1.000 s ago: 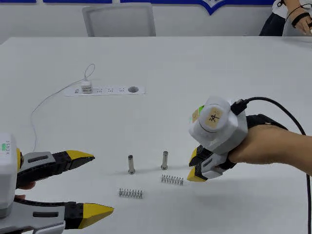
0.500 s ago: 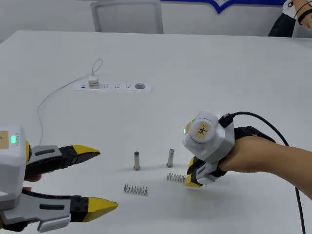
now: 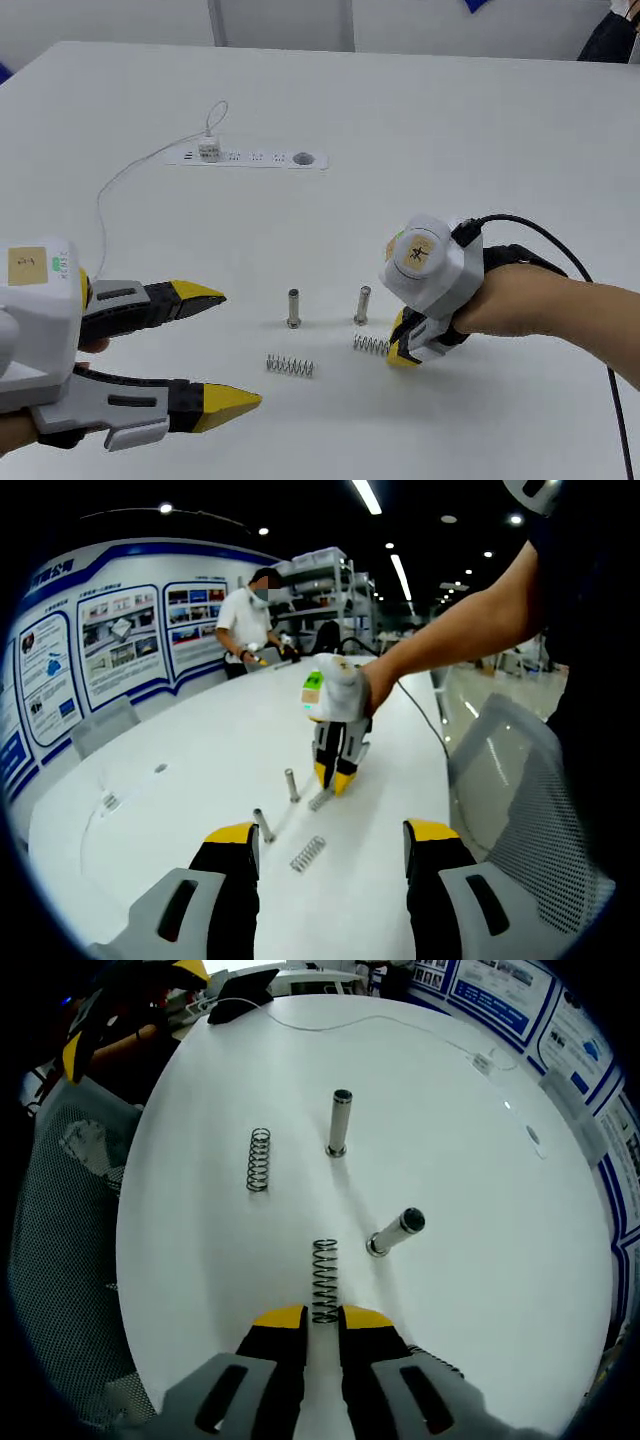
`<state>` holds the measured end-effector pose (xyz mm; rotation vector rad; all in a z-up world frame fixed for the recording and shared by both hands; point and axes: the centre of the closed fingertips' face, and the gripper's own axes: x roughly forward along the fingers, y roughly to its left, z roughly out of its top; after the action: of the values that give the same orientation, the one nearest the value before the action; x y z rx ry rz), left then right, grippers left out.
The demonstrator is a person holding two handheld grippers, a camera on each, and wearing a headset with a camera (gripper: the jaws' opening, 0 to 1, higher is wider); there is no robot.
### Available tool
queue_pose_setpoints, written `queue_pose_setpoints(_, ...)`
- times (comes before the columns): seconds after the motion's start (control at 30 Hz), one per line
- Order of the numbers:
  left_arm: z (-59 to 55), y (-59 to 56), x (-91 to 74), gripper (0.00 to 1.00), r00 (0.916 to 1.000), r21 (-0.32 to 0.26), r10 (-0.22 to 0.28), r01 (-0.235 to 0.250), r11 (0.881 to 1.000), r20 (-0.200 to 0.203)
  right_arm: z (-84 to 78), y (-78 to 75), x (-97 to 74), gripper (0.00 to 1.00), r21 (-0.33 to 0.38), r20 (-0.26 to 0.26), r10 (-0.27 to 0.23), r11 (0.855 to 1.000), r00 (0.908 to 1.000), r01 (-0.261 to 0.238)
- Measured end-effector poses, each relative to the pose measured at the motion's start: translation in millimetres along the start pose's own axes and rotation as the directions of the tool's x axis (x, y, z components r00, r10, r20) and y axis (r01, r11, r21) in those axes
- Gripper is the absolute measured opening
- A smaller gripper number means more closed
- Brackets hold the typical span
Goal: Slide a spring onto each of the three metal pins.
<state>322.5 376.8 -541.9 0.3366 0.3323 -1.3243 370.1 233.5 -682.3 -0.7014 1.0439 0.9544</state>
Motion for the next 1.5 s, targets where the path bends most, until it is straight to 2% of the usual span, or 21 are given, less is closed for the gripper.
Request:
queue_pose_setpoints(0.2,1.1,1.1,6.7,0.58,0.9999,0.006,-0.012,0.012,1.0,0.004,2.0,-0.2,1.1,0.12,0.002,0.003,0.002,1.0,1.0,-0.002)
queue_pose_setpoints(0.53,-6.7,-0.5,23.3,0.54,0.9989,0.01,-0.045,0.045,0.999,-0.015,3.4,2.9,-4.7,0.11,-0.009,-0.008,0.007,1.0,0.9999,-0.007)
queue_pose_setpoints(0.87,-12.2,-2.9,52.9,0.48,0.9945,0.033,-0.093,0.094,0.995,-0.049,16.1,17.0,-31.0,0.11,-0.071,0.003,0.017,0.997,0.9999,-0.017)
queue_pose_setpoints(1.23,-10.3,-6.5,85.9,0.38,0.9877,0.085,-0.135,0.142,0.986,-0.078,34.9,39.4,-57.4,0.11,-0.145,0.013,0.046,0.988,0.9989,-0.044)
queue_pose_setpoints(1.5,-12.1,-13.8,96.2,0.29,0.9832,0.118,-0.156,0.167,0.979,-0.095,49.9,52.7,-67.5,0.11,-0.2,0.02,0.053,0.979,0.9984,-0.048)
